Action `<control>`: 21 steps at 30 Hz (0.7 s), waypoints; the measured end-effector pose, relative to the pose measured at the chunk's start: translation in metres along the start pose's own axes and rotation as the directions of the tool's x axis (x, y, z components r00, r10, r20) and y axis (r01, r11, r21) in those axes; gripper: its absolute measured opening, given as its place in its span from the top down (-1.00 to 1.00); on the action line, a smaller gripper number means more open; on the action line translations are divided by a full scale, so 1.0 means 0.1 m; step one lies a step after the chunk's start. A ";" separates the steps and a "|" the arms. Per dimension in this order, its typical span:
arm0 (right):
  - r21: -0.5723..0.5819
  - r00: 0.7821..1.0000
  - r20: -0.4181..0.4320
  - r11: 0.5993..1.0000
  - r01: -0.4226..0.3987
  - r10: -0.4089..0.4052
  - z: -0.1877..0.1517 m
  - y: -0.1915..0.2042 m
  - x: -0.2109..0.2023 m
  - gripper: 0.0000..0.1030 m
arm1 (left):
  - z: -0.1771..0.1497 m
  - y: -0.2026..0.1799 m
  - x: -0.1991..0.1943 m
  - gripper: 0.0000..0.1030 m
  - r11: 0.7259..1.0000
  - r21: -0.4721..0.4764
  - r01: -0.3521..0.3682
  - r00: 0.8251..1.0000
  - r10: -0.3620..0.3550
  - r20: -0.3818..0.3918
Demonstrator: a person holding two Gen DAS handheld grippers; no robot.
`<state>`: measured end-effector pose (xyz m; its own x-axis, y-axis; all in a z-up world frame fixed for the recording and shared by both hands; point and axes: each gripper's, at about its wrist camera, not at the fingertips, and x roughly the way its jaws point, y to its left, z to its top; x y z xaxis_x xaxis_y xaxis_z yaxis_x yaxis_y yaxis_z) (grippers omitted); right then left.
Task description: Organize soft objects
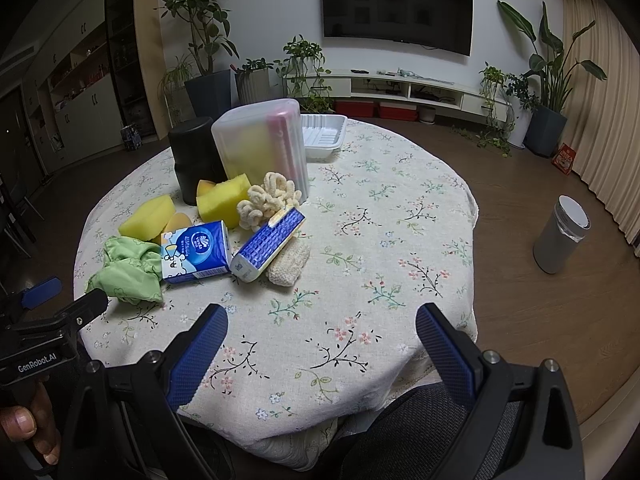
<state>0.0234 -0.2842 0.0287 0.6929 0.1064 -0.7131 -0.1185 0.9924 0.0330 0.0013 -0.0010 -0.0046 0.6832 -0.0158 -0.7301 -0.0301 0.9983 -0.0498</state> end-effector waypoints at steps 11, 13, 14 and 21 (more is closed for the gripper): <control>-0.001 1.000 0.000 1.000 0.001 -0.001 0.00 0.01 0.01 -0.89 | 0.00 0.01 0.01 -1.00 1.000 -0.002 -0.001 1.000 0.001 -0.003; -0.001 1.000 0.000 1.000 0.000 0.000 0.00 0.01 0.01 -0.89 | 0.00 0.00 0.02 -1.00 1.000 -0.002 0.001 1.000 -0.001 -0.003; -0.001 1.000 0.000 1.000 0.000 0.000 0.00 0.01 0.01 -0.89 | 0.00 0.00 0.02 -1.00 1.000 -0.003 0.002 1.000 -0.002 -0.003; -0.001 1.000 0.000 1.000 0.002 -0.002 0.00 0.01 0.01 -0.89 | 0.00 0.00 0.02 -1.00 1.000 -0.004 0.001 1.000 -0.001 -0.002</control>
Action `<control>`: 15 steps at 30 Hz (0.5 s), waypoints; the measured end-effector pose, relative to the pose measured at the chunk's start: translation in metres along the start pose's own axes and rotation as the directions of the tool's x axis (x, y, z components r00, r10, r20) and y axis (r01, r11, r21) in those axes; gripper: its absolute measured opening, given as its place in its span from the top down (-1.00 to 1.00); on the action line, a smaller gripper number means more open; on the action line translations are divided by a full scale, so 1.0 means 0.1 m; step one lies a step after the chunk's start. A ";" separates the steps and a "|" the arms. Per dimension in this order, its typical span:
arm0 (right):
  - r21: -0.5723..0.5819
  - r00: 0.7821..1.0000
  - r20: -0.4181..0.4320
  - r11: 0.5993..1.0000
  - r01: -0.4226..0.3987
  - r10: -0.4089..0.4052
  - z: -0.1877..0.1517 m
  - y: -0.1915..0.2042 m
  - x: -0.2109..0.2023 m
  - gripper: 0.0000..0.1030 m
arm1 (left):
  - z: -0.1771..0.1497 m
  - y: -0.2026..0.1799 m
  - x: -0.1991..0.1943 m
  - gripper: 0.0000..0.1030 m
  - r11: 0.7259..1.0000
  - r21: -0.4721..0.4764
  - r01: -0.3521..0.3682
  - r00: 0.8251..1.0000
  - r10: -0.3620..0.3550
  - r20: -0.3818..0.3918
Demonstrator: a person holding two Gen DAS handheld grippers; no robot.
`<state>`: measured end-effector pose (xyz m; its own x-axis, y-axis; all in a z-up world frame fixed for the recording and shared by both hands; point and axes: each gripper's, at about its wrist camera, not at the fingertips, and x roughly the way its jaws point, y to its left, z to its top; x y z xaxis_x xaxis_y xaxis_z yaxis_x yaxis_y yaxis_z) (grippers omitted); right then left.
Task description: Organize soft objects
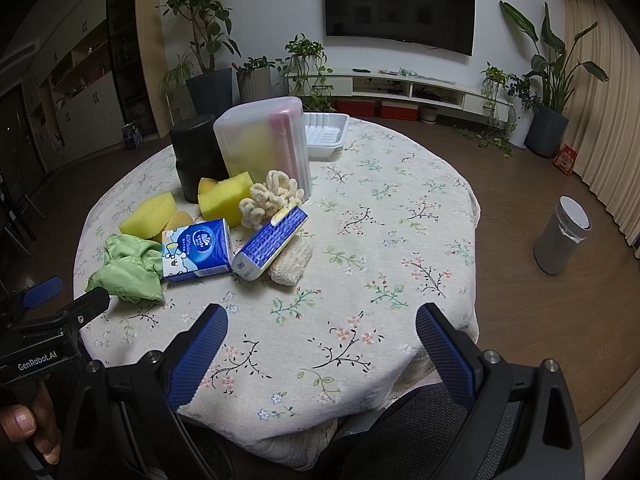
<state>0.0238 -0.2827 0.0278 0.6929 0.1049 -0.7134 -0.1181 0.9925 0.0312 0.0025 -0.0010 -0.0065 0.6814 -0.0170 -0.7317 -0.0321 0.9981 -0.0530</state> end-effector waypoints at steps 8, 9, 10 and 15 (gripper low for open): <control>0.000 1.000 -0.001 1.000 0.000 0.000 0.00 0.01 0.01 -0.89 | 0.00 0.00 0.00 -1.00 1.000 0.000 0.003 1.000 -0.003 0.000; 0.000 1.000 -0.001 1.000 0.000 0.000 0.00 0.01 0.01 -0.89 | 0.00 0.00 0.00 -1.00 1.000 0.000 0.002 1.000 -0.002 0.000; 0.000 1.000 -0.001 1.000 0.000 0.000 0.00 0.01 0.01 -0.89 | 0.00 0.00 0.00 -1.00 1.000 0.000 0.002 1.000 -0.002 -0.001; 0.000 1.000 -0.001 1.000 0.000 0.000 0.00 0.01 0.01 -0.89 | 0.00 0.00 0.00 -1.00 1.000 -0.001 0.004 1.000 -0.004 -0.001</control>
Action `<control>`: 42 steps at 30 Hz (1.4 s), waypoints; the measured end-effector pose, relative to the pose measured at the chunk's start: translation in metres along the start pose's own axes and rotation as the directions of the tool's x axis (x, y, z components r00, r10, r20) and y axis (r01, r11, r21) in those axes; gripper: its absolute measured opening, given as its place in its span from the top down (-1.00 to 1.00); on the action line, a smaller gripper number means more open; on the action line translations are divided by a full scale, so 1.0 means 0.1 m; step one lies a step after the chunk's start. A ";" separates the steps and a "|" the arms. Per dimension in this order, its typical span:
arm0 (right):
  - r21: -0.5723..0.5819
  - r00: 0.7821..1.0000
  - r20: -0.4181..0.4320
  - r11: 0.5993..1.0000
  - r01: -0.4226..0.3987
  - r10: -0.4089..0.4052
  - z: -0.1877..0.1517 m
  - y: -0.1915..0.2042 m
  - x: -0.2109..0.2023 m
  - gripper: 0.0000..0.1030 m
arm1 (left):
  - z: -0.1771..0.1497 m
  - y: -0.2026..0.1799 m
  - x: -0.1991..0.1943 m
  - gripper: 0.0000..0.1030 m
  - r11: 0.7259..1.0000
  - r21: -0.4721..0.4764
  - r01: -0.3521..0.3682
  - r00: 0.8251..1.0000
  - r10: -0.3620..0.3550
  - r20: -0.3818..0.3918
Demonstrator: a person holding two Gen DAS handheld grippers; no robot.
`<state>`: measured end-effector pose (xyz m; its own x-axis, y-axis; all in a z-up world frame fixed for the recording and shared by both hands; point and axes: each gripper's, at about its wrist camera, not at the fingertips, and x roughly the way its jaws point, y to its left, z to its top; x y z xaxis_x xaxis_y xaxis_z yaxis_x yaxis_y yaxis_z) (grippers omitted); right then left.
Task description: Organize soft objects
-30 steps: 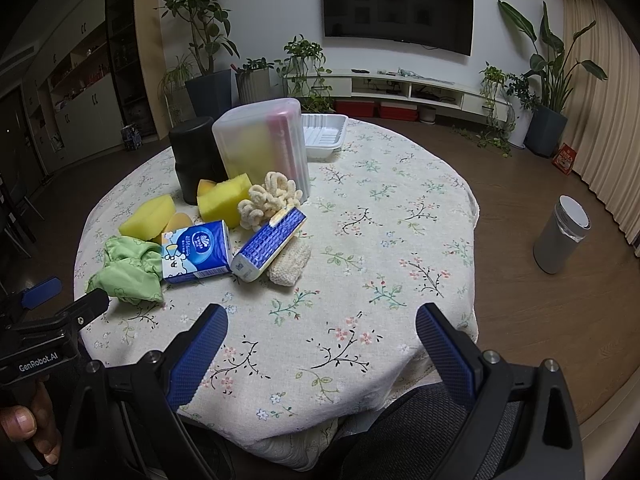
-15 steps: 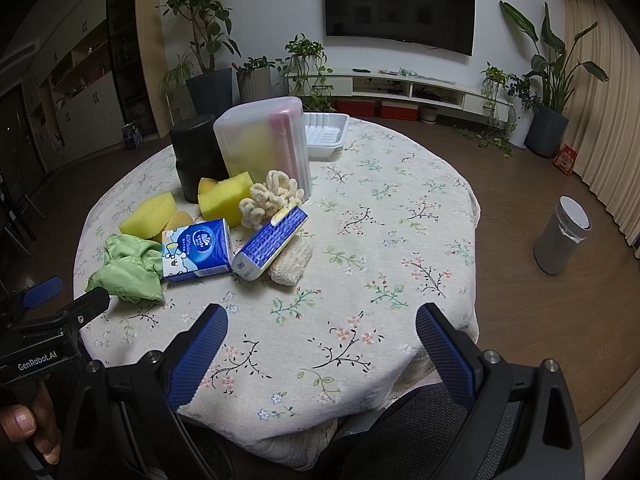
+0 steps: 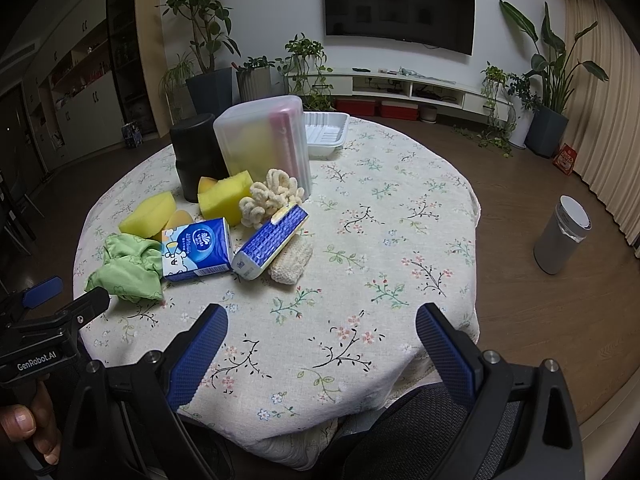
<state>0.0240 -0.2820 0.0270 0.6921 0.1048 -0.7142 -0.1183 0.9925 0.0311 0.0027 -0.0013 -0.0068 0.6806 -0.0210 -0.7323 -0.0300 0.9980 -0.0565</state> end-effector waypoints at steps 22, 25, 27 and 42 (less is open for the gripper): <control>-0.026 0.997 -0.021 0.997 -0.078 0.077 0.02 0.04 0.19 -0.89 | -0.10 0.15 0.04 -1.00 0.999 0.019 0.042 0.998 -0.042 0.044; -0.056 0.995 -0.034 0.994 -0.091 0.090 0.11 0.06 0.33 -0.89 | -0.11 0.20 0.15 -1.00 0.998 0.032 0.049 0.998 -0.050 0.023; -0.039 0.993 -0.061 0.994 -0.105 0.103 0.20 0.03 0.48 -0.89 | -0.10 0.24 0.23 -1.00 0.998 0.015 0.065 0.998 -0.065 0.002; 0.093 0.950 -0.155 0.962 -0.257 0.269 0.49 0.10 1.03 -0.68 | 0.03 0.29 0.52 -0.97 0.981 -0.044 0.188 0.982 -0.190 -0.022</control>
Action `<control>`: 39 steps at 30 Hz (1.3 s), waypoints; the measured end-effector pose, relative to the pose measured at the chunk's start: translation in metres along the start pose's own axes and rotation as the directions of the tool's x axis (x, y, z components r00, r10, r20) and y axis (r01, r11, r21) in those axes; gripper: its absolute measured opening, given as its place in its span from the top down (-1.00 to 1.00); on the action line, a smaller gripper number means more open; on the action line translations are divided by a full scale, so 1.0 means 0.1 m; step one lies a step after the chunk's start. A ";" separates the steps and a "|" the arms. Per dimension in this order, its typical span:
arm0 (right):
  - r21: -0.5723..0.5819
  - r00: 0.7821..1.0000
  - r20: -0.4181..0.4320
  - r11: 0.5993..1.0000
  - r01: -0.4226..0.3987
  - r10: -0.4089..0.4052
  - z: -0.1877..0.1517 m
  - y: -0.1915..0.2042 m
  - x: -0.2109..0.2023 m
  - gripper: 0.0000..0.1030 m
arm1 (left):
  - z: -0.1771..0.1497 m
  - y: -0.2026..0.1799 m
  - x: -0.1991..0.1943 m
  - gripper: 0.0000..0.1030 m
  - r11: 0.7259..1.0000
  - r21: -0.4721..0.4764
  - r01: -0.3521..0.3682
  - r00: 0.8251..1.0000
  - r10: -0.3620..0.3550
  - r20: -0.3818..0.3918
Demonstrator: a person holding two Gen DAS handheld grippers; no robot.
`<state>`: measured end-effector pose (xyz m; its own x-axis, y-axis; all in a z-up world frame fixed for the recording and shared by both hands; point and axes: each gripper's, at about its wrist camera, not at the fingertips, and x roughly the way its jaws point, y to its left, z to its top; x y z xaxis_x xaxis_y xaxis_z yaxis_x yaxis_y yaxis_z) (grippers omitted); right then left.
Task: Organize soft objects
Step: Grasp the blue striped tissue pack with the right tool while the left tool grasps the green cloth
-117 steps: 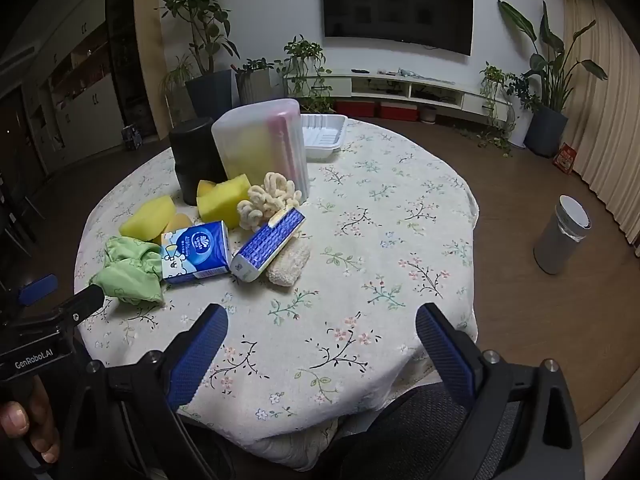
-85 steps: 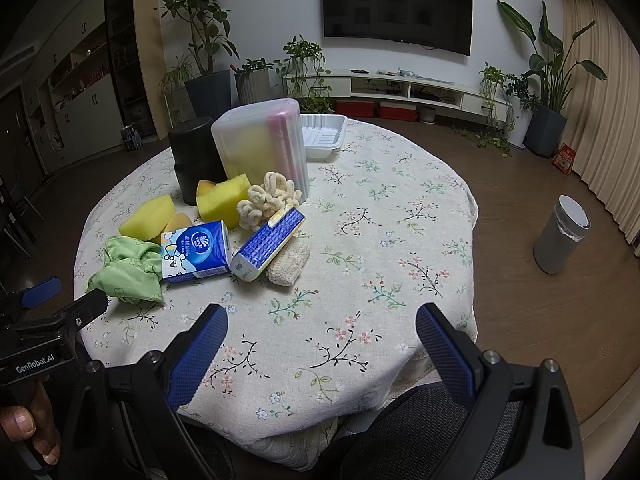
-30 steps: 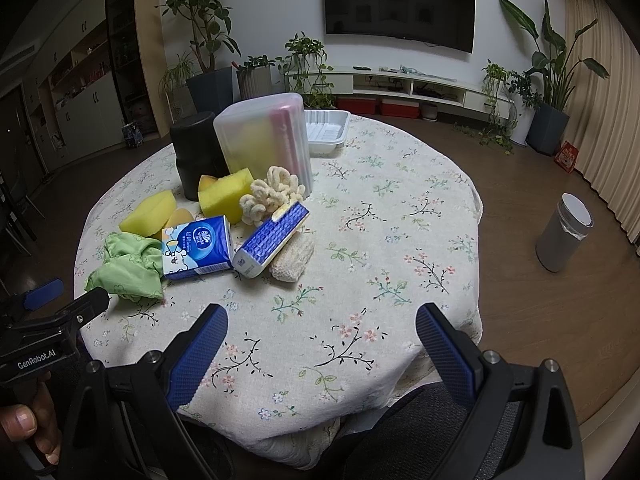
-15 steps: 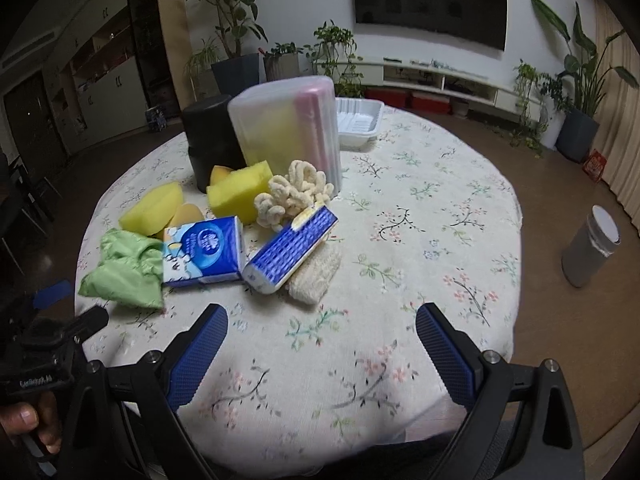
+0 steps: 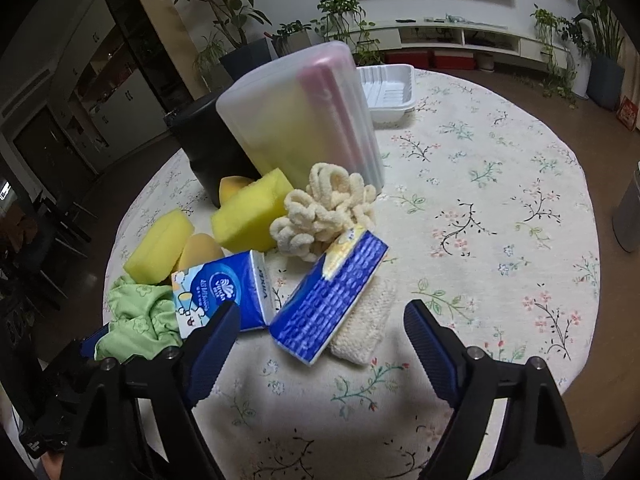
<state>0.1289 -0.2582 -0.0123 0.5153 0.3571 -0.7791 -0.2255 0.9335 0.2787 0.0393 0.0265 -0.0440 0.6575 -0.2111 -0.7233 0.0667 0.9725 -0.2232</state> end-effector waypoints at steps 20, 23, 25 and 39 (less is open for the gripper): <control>-0.057 0.999 0.003 0.997 -0.048 0.049 0.04 0.12 0.03 0.50 | 0.01 -0.04 0.06 -0.86 0.998 0.012 0.061 0.998 -0.061 0.013; -0.073 0.998 0.047 0.997 -0.037 0.041 0.02 0.15 -0.11 0.50 | 0.04 -0.03 -0.01 -0.85 0.998 0.002 0.066 0.997 -0.066 0.047; -0.084 0.997 0.071 0.996 -0.032 0.038 0.01 0.17 -0.18 0.51 | 0.05 -0.02 -0.05 -0.85 0.997 -0.004 0.073 0.995 -0.073 0.068; -0.093 0.989 0.137 0.994 -0.049 0.061 -0.03 0.15 -0.31 0.50 | 0.10 -0.10 0.21 0.09 1.000 0.017 0.023 1.000 -0.023 -0.018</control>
<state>0.1064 -0.2550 0.0146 0.6093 0.4148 -0.6758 -0.3262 0.9079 0.2632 0.0600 0.0138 -0.0501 0.6422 -0.2347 -0.7297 0.0942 0.9689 -0.2287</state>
